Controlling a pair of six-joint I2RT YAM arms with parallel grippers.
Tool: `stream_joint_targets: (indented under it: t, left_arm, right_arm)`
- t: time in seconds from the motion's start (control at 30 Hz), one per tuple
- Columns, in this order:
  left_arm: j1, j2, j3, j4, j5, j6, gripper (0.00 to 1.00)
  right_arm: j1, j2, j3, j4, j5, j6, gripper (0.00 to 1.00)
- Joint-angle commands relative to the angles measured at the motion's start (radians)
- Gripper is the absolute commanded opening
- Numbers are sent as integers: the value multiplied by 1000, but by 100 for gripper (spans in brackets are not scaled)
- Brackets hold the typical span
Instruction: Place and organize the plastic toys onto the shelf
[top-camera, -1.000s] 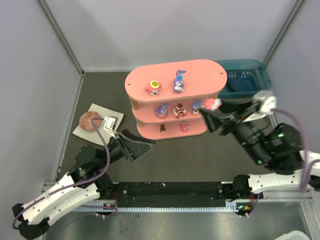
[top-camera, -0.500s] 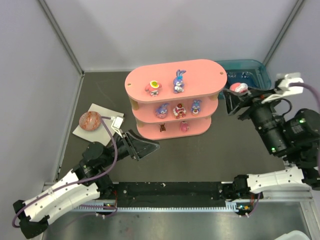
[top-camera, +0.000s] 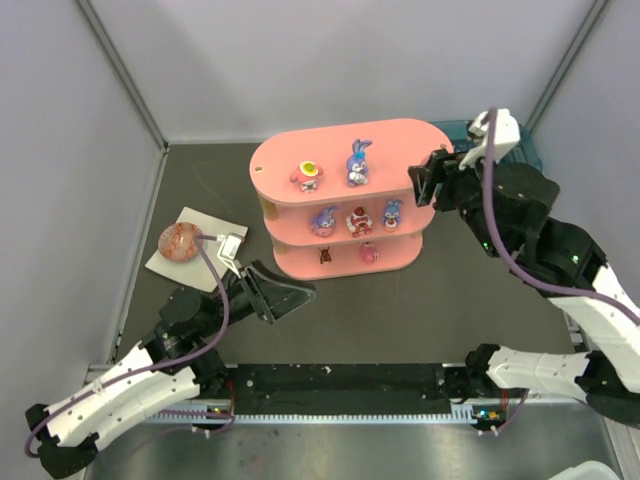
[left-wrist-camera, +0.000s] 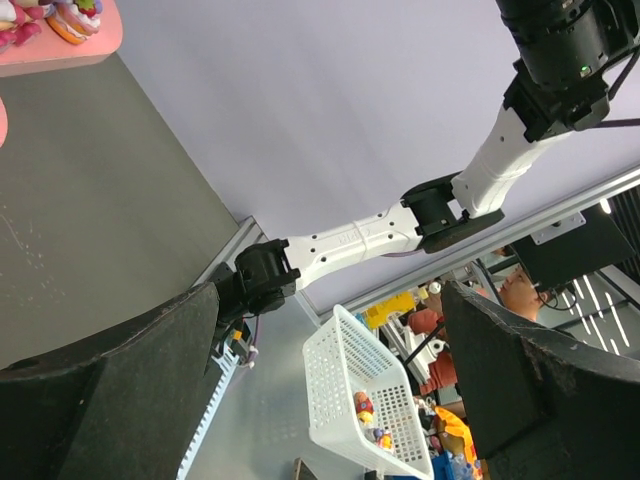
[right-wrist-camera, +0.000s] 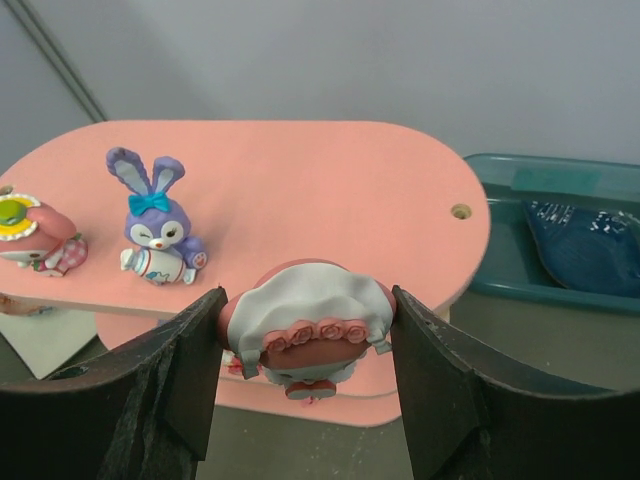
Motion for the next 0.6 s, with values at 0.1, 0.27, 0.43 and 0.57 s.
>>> stream_joint_targets:
  t: [0.1,0.27,0.43,0.57]
  left_arm:
    - [0,-39,11,-11,-28,22,99]
    - [0,-44,-6,-4,-31,13,99]
    - [-2,-41,-4,2,-32,15,99]
    - [0,-41,-6,4,-32,16,99]
  right_arm:
    - [-55,57,5,66,-166,39,0]
    - [-57,52,-52,149,-89,16,0]
    - [-63,47,-95,210,-65,-7,0]
    - [-66,52,-135,264,-57,-31,0]
